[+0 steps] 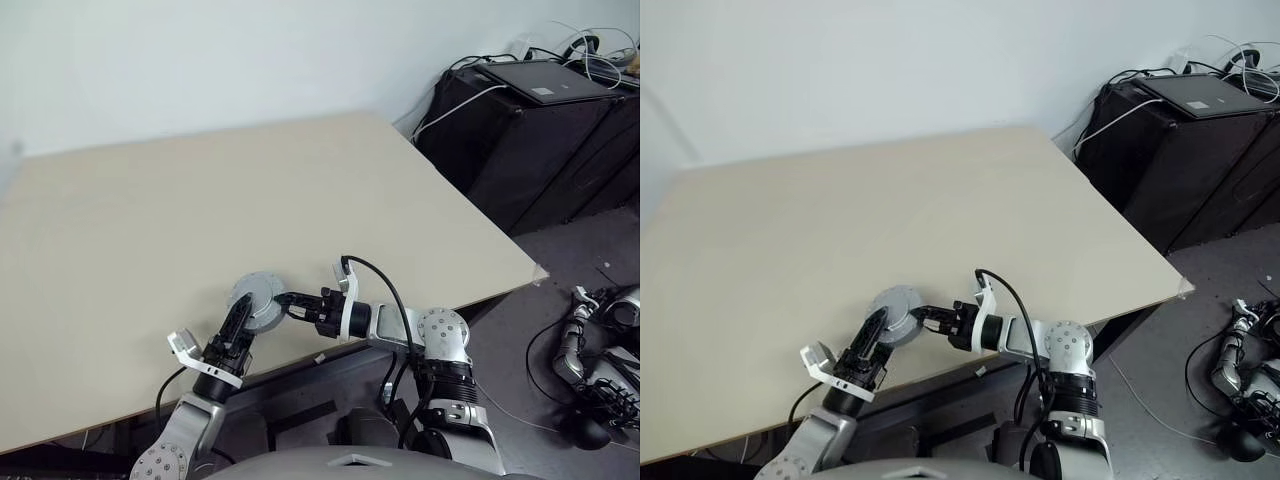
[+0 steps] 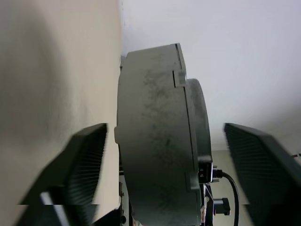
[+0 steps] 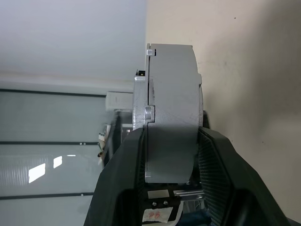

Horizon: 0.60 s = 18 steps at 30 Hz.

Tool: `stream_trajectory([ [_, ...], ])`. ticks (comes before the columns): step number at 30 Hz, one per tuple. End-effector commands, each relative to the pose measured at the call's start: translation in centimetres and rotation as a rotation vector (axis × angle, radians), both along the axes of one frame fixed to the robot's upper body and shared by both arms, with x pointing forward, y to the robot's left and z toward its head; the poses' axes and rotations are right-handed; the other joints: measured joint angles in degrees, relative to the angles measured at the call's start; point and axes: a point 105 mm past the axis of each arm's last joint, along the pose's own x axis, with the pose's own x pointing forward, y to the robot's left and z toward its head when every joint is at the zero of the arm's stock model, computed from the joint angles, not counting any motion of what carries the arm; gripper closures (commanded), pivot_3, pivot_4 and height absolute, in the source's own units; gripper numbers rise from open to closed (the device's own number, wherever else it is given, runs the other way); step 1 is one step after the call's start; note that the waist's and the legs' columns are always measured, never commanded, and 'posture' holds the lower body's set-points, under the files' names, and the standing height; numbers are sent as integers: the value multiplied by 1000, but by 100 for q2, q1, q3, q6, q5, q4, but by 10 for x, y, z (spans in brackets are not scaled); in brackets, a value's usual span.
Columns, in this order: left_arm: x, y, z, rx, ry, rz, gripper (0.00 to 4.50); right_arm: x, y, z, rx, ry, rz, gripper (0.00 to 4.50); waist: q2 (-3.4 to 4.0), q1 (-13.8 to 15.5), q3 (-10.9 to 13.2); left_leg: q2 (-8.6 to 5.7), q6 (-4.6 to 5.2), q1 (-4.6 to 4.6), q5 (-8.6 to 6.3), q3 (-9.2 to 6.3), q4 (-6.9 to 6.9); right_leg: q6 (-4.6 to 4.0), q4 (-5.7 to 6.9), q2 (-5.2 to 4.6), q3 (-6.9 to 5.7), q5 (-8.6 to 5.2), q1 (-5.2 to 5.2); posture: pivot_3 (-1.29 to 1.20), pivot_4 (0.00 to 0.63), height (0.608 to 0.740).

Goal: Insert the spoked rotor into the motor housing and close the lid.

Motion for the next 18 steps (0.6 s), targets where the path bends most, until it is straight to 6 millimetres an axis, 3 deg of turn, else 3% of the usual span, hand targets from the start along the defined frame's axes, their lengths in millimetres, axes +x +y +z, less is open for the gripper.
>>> stream_trajectory([
  [1, 6, -11, 12, -80, -58, 11, 1903, -15, 27, 22, 162, -21, 54, 3196, 0, 1, 0, 0, 0, 0, 0, 0, 0, 0, 0, 0, 0, 0, 0, 0, 0, 740],
  [3, 6, -11, 13, -80, -62, 9, 2344, -15, 27, 22, 161, -21, 55, 3196, 1, 0, 0, 0, 0, -2, 0, -1, 0, 1, -2, 0, -1, 1, 0, 0, 0, 740],
  [18, 12, -7, 28, -74, -113, 42, 2345, -3, 19, 20, 49, -162, -17, 3196, 0, 9, 0, 0, 2, -2, -2, 0, 1, 2, -8, 1, -1, 2, 5, 0, 0, 740],
])
